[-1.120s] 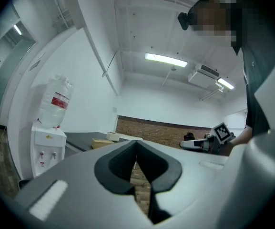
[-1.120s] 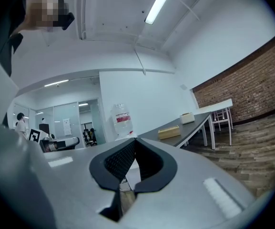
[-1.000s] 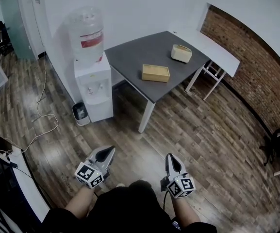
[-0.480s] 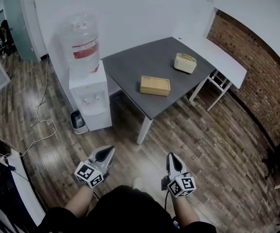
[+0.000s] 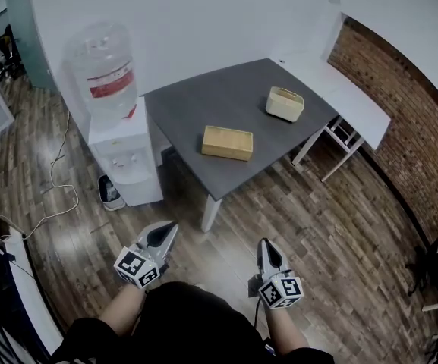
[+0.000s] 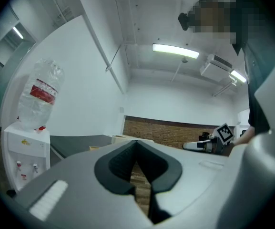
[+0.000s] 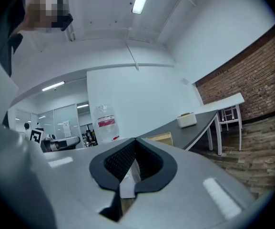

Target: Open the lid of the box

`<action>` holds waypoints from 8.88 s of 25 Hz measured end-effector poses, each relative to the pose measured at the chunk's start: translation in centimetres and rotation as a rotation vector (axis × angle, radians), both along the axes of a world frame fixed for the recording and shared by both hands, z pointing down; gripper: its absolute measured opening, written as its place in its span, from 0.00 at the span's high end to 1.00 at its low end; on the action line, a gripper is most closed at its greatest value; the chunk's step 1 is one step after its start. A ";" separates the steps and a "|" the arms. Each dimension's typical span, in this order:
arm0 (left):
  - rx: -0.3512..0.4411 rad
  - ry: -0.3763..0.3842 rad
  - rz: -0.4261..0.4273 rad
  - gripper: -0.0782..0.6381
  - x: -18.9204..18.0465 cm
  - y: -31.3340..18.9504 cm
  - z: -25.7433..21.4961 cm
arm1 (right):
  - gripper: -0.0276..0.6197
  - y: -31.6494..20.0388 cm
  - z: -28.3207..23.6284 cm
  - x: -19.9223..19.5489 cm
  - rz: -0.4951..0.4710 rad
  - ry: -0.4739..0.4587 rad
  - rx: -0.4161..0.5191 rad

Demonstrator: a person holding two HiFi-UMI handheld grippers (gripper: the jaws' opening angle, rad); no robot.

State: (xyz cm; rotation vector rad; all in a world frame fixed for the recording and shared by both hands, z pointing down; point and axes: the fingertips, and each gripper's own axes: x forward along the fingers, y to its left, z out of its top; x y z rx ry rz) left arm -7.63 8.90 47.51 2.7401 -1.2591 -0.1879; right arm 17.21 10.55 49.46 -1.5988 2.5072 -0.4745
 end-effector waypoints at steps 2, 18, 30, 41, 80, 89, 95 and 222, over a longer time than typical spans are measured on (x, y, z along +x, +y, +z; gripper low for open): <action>-0.016 -0.009 -0.005 0.89 0.6 -0.5 0.4 | 0.95 -0.7 0.5 0.6 0.001 -0.004 -0.008; -0.025 0.002 0.068 0.89 2.2 -8.7 1.1 | 0.95 -6.5 2.3 2.2 0.071 0.014 -0.046; -0.028 0.009 0.076 0.88 0.9 -20.5 0.7 | 0.95 -16.6 0.7 0.4 0.110 0.028 -0.023; -0.018 0.021 0.077 0.87 -0.8 -28.0 0.8 | 0.95 -23.1 1.0 -0.3 0.160 0.084 -0.043; -0.471 -0.139 -0.072 0.79 2.1 -39.4 14.7 | 0.95 -38.0 8.9 2.2 -0.002 0.152 -0.288; -0.558 -0.120 -0.084 0.78 2.3 -39.4 16.2 | 0.81 -40.2 11.8 1.4 0.018 0.193 -0.374; -0.580 -0.099 -0.082 0.78 2.2 -39.2 16.2 | 0.78 -40.8 13.9 0.6 0.013 0.216 -0.444; -0.691 -0.070 -0.169 0.84 1.9 -39.9 16.8 | 0.91 -41.3 15.3 16.7 0.337 0.358 -0.543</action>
